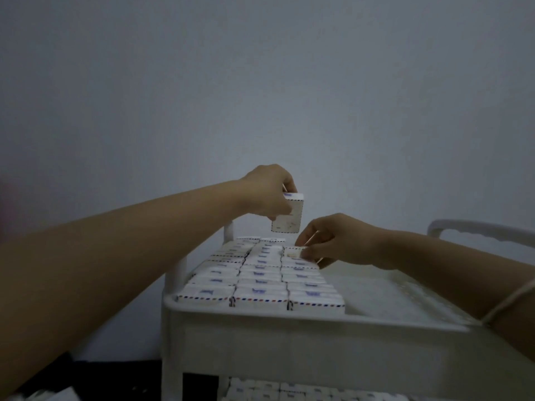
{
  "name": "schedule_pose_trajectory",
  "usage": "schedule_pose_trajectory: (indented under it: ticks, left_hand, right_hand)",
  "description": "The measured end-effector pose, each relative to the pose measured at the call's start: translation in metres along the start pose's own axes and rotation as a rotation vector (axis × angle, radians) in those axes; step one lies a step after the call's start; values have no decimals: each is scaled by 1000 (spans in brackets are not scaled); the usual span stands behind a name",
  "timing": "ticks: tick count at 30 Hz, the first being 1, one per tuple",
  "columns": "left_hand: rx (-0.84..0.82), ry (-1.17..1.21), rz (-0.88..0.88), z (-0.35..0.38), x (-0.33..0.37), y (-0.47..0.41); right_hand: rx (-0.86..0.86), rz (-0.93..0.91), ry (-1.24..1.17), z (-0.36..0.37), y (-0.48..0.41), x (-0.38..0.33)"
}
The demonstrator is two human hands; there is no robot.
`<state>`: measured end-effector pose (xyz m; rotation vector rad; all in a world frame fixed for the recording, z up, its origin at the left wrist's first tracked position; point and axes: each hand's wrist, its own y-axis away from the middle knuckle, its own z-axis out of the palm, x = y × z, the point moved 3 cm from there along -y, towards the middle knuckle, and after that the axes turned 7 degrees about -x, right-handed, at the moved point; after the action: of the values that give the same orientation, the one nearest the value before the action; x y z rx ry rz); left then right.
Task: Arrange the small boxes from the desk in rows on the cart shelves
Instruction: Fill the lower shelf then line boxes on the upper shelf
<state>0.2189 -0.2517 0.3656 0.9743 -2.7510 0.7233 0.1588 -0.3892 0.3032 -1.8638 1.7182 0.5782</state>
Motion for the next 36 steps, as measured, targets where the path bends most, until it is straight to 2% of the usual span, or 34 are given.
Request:
schedule_pose_trajectory:
  ticks: [4, 7, 9, 12, 16, 18, 22, 24, 29, 32, 34, 36]
  left_hand:
    - [-64, -84, -28, 6, 9, -6]
    - [-50, -133, 11, 14, 13, -10]
    - [-61, -141, 24, 19, 11, -10]
    - [-128, -182, 25, 26, 7, -9]
    - [-248, -209, 10, 34, 2, -6]
    - [-286, -243, -1, 40, 3, -3]
    - [-346, -406, -11, 41, 9, 13]
    - [-258, -466, -1, 26, 14, 31]
    - [127, -416, 75, -33, 12, 103]
    - [350, -315, 141, -55, -12, 163]
    - [482, -155, 177, -60, -37, 208]
    - [623, 5, 119, -58, -75, 249]
  right_hand:
    - [-173, 143, -191, 2, 8, 4]
    - [-209, 179, -354, 0, 16, 6]
    - [-219, 194, -373, 0, 16, 6]
    - [-181, 244, -123, 0, 13, 8]
    - [61, 225, 277, -15, 13, 1]
    - [158, 171, 345, -25, 18, -6]
    - [237, -8, 399, -20, 39, -34]
    - [313, -138, 383, -8, 56, -55]
    - [449, -409, 162, 46, 97, -99]
    - [368, -524, 57, 94, 107, -121]
    - [288, -580, 15, 130, 105, -133]
    - [201, -614, -7, 169, 97, -141]
